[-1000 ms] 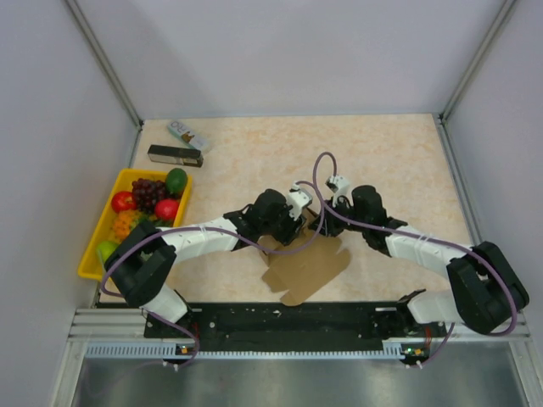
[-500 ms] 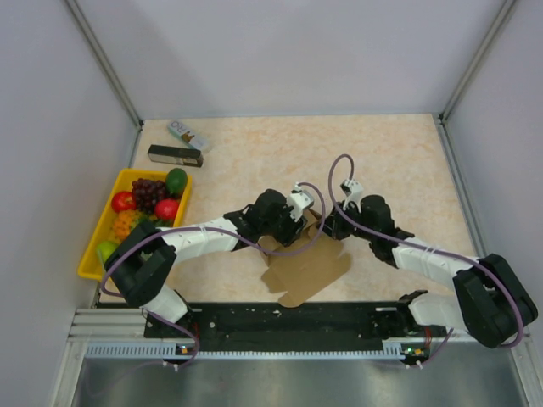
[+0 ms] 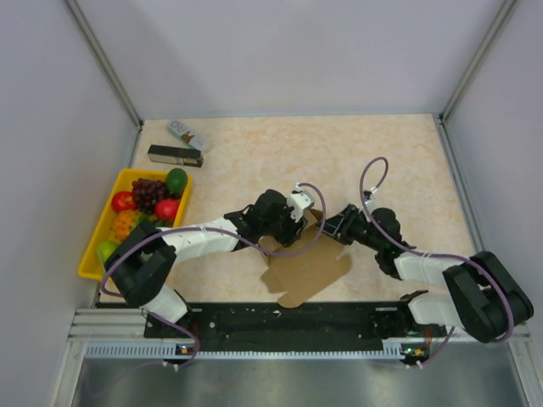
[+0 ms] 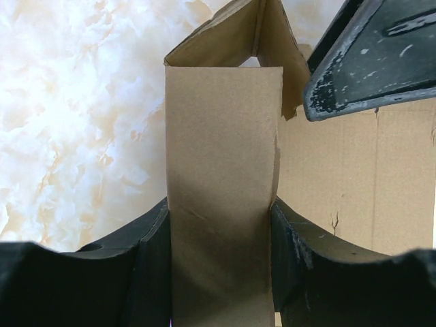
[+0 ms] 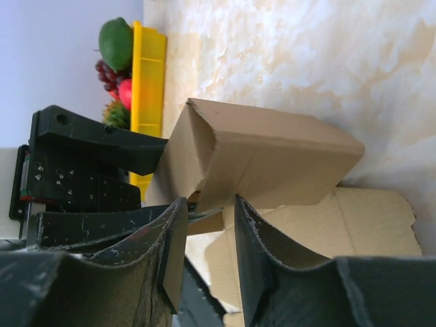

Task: Fold the paper box

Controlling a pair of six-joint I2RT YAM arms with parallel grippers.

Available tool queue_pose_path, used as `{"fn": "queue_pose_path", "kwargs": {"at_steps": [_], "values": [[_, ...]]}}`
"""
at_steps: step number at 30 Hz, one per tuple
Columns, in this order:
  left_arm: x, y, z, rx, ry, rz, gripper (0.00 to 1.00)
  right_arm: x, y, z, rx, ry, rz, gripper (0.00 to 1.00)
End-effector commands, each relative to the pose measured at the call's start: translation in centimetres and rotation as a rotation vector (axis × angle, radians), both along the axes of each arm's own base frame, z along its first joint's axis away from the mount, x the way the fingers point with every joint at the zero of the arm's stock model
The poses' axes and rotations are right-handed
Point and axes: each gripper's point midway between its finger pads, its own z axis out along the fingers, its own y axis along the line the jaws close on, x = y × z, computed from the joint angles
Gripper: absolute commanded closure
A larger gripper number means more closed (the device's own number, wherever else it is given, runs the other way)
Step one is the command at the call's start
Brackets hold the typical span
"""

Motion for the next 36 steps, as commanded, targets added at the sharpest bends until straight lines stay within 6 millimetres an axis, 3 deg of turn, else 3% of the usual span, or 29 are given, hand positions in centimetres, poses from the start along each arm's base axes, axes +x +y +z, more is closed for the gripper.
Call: {"fn": "queue_pose_path", "kwargs": {"at_steps": [1, 8, 13, 16, 17, 19, 20, 21, 22, 23, 27, 28, 31, 32, 33, 36], "values": [[0.4, -0.7, 1.1, -0.025, -0.033, -0.015, 0.54, 1.1, 0.6, 4.8, 0.322, -0.018, -0.072, 0.68], [0.5, -0.8, 1.2, -0.026, -0.037, -0.014, 0.54, 0.1, 0.6, 4.7, 0.378, 0.021, -0.060, 0.60], [0.5, -0.8, 1.1, -0.025, -0.038, -0.015, 0.54, -0.2, -1.9, 2.7, 0.306, 0.046, -0.139, 0.42], [0.5, -0.7, 1.1, -0.018, -0.040, -0.015, 0.54, 0.1, -2.6, 3.7, 0.286, 0.038, -0.155, 0.29], [0.5, -0.7, 1.1, -0.017, -0.041, -0.016, 0.54, 0.4, -3.4, 2.8, 0.280, 0.117, -0.206, 0.25], [0.5, -0.6, 1.1, -0.012, -0.041, -0.016, 0.54, 0.8, -4.0, 4.3, 0.302, 0.120, -0.234, 0.21], [0.5, -0.6, 1.2, -0.014, -0.043, -0.018, 0.54, 0.8, -4.9, 3.3, 0.279, 0.183, -0.270, 0.20], [0.5, -0.6, 1.2, -0.014, -0.044, -0.018, 0.54, 1.2, -5.4, 4.7, 0.282, 0.176, -0.291, 0.18], [0.5, -0.6, 1.1, -0.013, -0.042, -0.018, 0.54, 1.5, -6.2, 4.4, 0.272, 0.220, -0.337, 0.13], [0.5, -0.6, 1.2, -0.013, -0.042, -0.018, 0.54, 1.6, -7.9, 2.8, 0.244, 0.305, -0.415, 0.11], [0.5, -0.7, 1.3, -0.015, -0.045, -0.020, 0.54, 2.6, -9.8, 2.9, 0.363, 0.440, -0.472, 0.13], [0.5, -0.7, 1.3, -0.014, -0.046, -0.021, 0.54, 2.6, -9.7, 1.5, 0.359, 0.534, -0.477, 0.13], [0.6, -0.6, 1.2, -0.002, -0.048, -0.022, 0.54, 3.2, -9.3, 0.7, 0.259, 0.637, -0.436, 0.19], [0.6, -0.5, 1.1, 0.004, -0.049, -0.021, 0.54, 3.7, -9.7, 0.7, 0.139, 0.540, -0.384, 0.21], [0.7, -0.5, 1.2, 0.005, -0.049, -0.019, 0.54, 5.3, -10.1, 2.4, 0.070, 0.462, -0.375, 0.23], [0.6, -0.5, 1.2, 0.002, -0.048, -0.019, 0.54, 6.8, -12.8, 1.1, -0.192, 0.303, -0.386, 0.30]]}}
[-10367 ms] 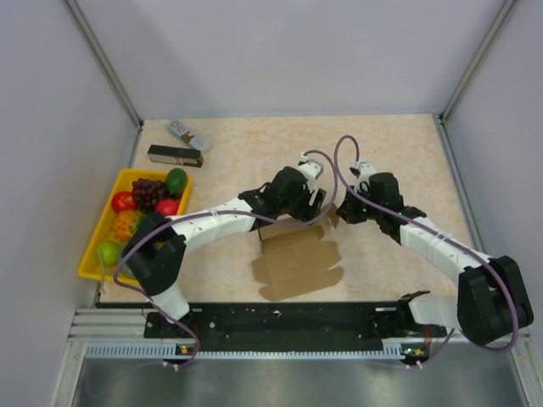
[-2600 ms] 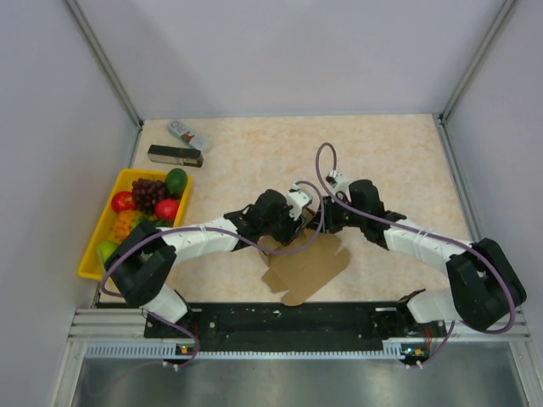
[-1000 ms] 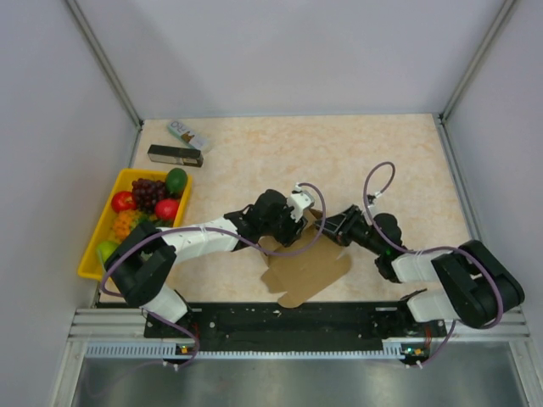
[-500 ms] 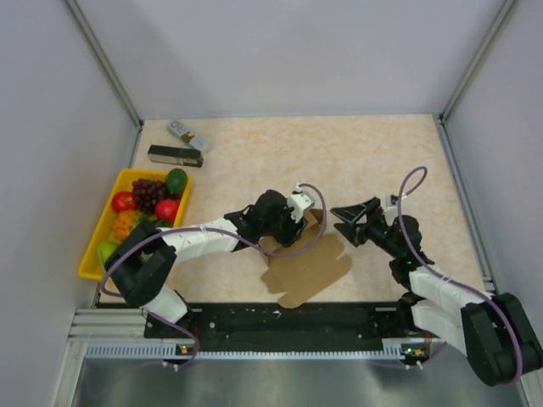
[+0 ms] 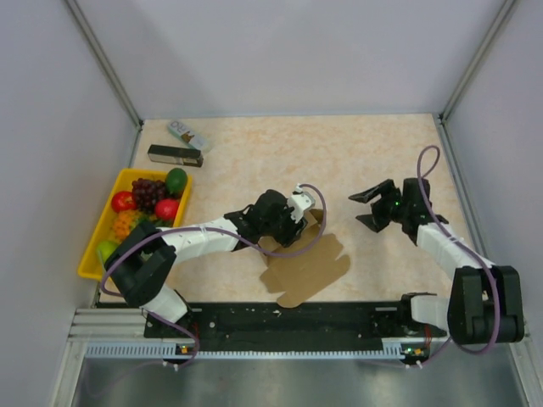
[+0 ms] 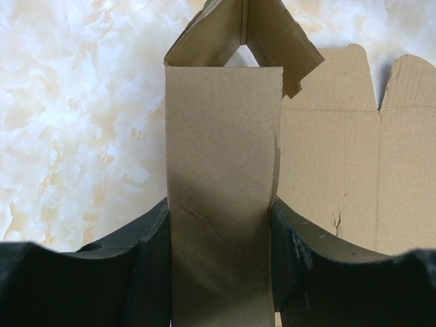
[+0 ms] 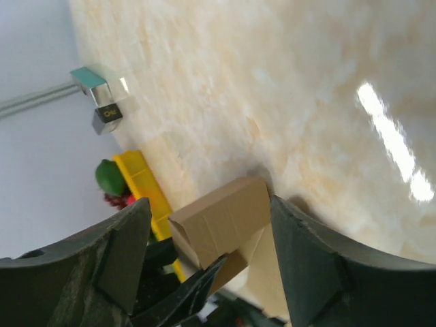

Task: Fold the paper box

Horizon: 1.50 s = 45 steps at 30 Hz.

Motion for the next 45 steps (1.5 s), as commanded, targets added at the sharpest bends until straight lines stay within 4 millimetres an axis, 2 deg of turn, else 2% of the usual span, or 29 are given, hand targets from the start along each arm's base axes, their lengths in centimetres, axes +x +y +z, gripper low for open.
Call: {"fn": "queue_pose_path", "kwargs": {"at_steps": [1, 2, 4, 5, 6, 7, 13, 16, 21, 26, 30, 36, 37, 41, 44, 45], "values": [[0.7, -0.6, 1.2, -0.016, -0.036, -0.005, 0.53, 3.1, -2.6, 1.9, -0.372, -0.244, 0.157, 0.39], [0.7, -0.7, 1.4, -0.022, -0.038, -0.005, 0.53, 3.1, -2.6, 1.0, -0.428, -0.271, 0.227, 0.45], [0.7, -0.8, 1.3, -0.021, -0.036, -0.006, 0.53, 3.7, -1.9, 0.7, -0.410, -0.320, 0.274, 0.54], [0.7, -0.8, 1.3, -0.019, -0.037, -0.007, 0.53, 4.1, -0.9, 1.3, -0.372, -0.378, 0.316, 0.59], [0.7, -0.7, 1.3, -0.018, -0.039, -0.006, 0.53, 4.2, -0.3, 0.3, -0.340, -0.360, 0.339, 0.64], [0.8, -0.6, 1.2, -0.013, -0.040, -0.003, 0.52, 4.0, 0.8, 0.6, -0.283, -0.385, 0.378, 0.67], [0.8, -0.7, 1.4, -0.019, -0.039, -0.001, 0.51, 4.9, 4.0, 0.9, -0.260, -0.453, 0.459, 0.68], [0.7, -0.8, 1.5, -0.024, -0.038, -0.003, 0.51, 4.4, 5.4, 0.4, -0.209, -0.445, 0.503, 0.69], [0.8, -0.9, 1.6, -0.033, -0.041, -0.003, 0.51, 4.0, 6.5, -0.2, -0.168, -0.446, 0.544, 0.70], [0.9, -1.0, 1.6, -0.036, -0.037, 0.007, 0.51, 2.8, 7.7, 0.3, -0.122, -0.464, 0.580, 0.74], [0.9, -1.1, 1.6, -0.041, -0.031, 0.009, 0.51, 1.0, 8.3, 0.3, -0.099, -0.461, 0.596, 0.79], [1.0, -1.4, 2.0, -0.055, -0.022, 0.019, 0.51, -1.2, 8.7, 0.5, -0.061, -0.455, 0.599, 0.80], [1.0, -1.5, 2.1, -0.060, -0.021, 0.016, 0.51, -1.4, 8.8, 1.1, -0.063, -0.476, 0.599, 0.80], [0.9, -1.6, 2.1, -0.064, -0.010, 0.014, 0.50, -1.8, 8.6, 1.3, -0.102, -0.499, 0.607, 0.79], [0.8, -1.7, 2.1, -0.065, -0.007, 0.008, 0.49, -2.0, 8.8, 1.5, -0.141, -0.559, 0.658, 0.75], [0.8, -1.8, 2.3, -0.067, -0.009, 0.008, 0.49, -2.1, 9.0, 1.7, -0.148, -0.593, 0.681, 0.69]]}}
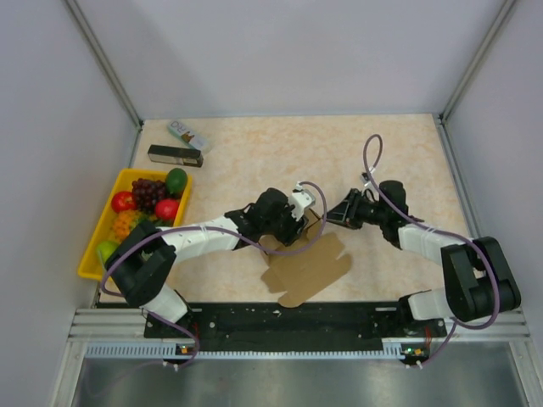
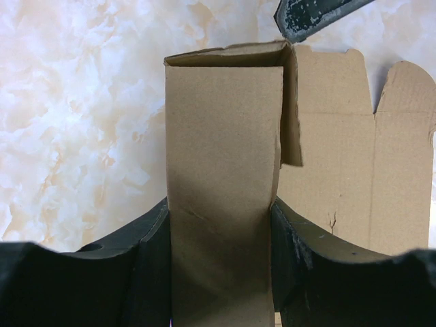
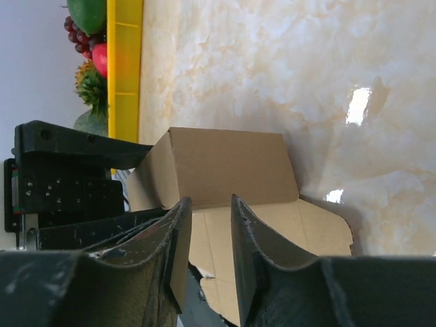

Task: Fold the paper box

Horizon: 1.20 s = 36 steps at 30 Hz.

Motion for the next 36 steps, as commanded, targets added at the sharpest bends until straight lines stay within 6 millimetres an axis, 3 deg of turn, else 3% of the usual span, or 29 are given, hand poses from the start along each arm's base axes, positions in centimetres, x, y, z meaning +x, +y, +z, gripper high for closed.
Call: {"fn": "queue_pose_path", "kwargs": {"at_steps": [1, 7, 14, 21, 24, 28, 32, 36], "values": [[0.6, -1.4, 1.8, -0.053, -0.021, -0.014, 0.49, -0.2, 0.8, 1.4, -0.042, -0.193, 0.109, 0.67], [0.3, -1.4, 1.5, -0.048, -0.007, -0.028, 0.48, -1.3, 2.0, 0.8, -0.131, -0.342, 0.299, 0.58], [0.2, -1.1, 1.3, -0.067, 0.021, -0.033, 0.48, -0.9, 2.8, 2.2, -0.239, -0.554, 0.358, 0.53], [-0.1, -0.9, 1.8, -0.104, 0.020, -0.051, 0.49, -1.1, 4.3, 0.7, -0.368, -0.693, 0.411, 0.54], [-0.1, -0.6, 1.8, -0.108, 0.017, -0.054, 0.49, -0.5, 4.5, 0.7, -0.435, -0.766, 0.389, 0.54], [-0.3, -0.4, 1.7, -0.105, 0.015, -0.066, 0.49, 1.1, 3.3, 1.0, -0.529, -0.804, 0.261, 0.54], [-0.3, -0.3, 1.5, -0.104, 0.017, -0.065, 0.49, 1.6, 2.4, 0.9, -0.596, -0.816, 0.190, 0.56], [-0.2, -0.5, 1.8, -0.116, 0.012, -0.062, 0.49, 1.5, 2.7, 0.2, -0.586, -0.825, 0.207, 0.57]]}}
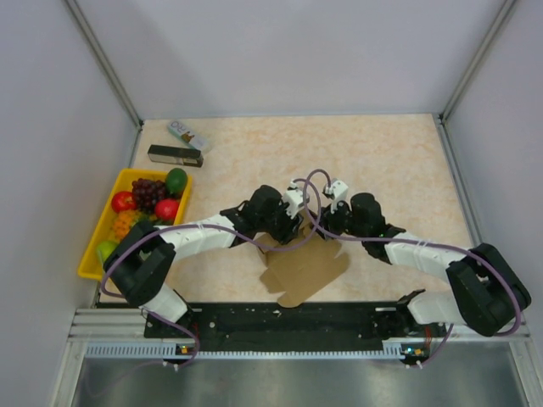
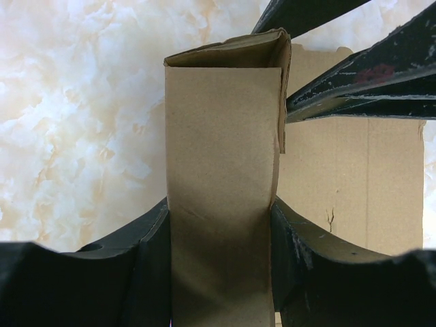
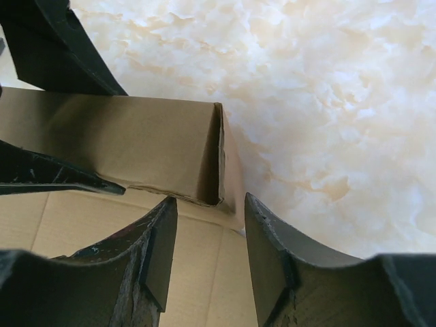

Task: Fold the paper box

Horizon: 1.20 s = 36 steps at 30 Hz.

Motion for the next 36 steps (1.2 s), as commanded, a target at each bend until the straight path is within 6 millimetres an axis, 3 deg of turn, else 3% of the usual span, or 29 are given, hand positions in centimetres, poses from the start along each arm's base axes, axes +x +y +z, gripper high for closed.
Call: {"fn": "queue_pose_path", "kwargs": {"at_steps": [1, 10, 16, 21, 30, 36], "values": [[-0.3, -1.3, 2.2, -0.086, -0.038, -0.048, 0.49, 1.9, 0.0, 1.5, 0.005, -0.129, -0.048, 0.57], [-0.5, -1.6, 2.2, -0.094, -0.027, -0.066, 0.49, 1.2, 2.2, 1.5, 0.036, -0.182, 0.026, 0.56], [-0.6, -1.7, 2.4, -0.090, -0.010, -0.071, 0.50, 1.2, 2.5, 1.6, 0.035, -0.269, 0.049, 0.55], [-0.6, -1.4, 2.8, -0.125, 0.020, -0.076, 0.50, 1.1, 2.5, 1.1, 0.031, -0.305, 0.051, 0.62], [-0.8, -1.2, 3.5, -0.206, 0.109, -0.100, 0.50, 1.2, 4.1, 1.9, 0.043, -0.397, 0.021, 0.68], [-1.0, -0.9, 3.4, -0.220, 0.148, -0.112, 0.50, 1.2, 5.0, 1.4, 0.019, -0.389, 0.042, 0.74]]}}
